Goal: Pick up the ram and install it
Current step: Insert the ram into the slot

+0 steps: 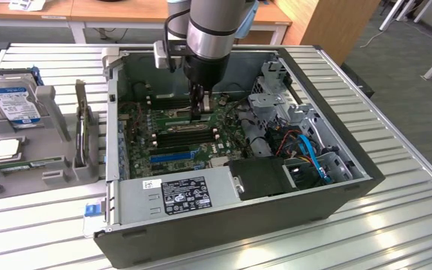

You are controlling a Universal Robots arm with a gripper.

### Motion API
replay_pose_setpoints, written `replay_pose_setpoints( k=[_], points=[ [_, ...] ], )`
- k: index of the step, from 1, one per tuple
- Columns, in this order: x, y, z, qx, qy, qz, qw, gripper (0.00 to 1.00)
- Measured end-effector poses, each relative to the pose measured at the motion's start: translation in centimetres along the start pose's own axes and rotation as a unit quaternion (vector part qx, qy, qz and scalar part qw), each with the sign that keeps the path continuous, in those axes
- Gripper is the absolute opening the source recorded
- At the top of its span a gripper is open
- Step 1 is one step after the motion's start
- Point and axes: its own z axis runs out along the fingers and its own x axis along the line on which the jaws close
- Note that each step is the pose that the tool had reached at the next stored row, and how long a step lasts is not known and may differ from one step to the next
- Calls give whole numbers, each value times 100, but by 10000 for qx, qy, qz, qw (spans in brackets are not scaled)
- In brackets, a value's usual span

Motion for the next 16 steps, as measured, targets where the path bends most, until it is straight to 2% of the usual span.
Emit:
replay_pose_setpoints(
  k=[4,10,16],
  points=[
    [41,-1,-3,0,0,0,10000,12],
    [44,-1,-3,0,0,0,10000,12],
    [50,-3,60,2,-3,0,10000,12]
  ],
)
